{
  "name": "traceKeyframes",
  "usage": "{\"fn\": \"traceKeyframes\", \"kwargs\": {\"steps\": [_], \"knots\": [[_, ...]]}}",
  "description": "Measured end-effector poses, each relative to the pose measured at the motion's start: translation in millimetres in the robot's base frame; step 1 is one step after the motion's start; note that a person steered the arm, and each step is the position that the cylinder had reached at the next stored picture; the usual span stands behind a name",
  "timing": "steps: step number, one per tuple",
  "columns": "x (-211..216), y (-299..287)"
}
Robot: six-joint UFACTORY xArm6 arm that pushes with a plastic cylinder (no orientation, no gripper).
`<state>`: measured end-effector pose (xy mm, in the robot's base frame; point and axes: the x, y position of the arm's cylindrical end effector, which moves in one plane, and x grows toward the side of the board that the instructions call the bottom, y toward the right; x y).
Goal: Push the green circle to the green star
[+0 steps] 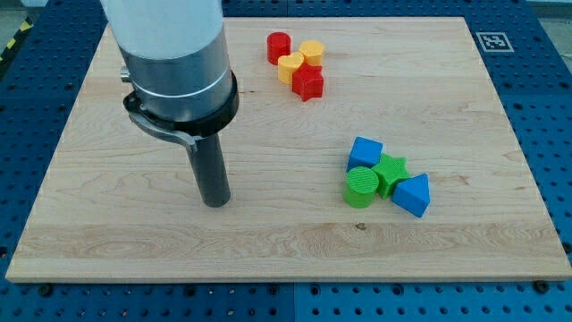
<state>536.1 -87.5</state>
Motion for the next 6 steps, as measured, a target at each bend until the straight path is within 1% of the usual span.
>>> {"fn": "traceKeyframes", "kwargs": {"steps": [1, 2, 3, 4, 5, 6], "knots": [[0, 0], [0, 55], [-3, 126], [-6, 147], [-9, 147], [-23, 149]]}}
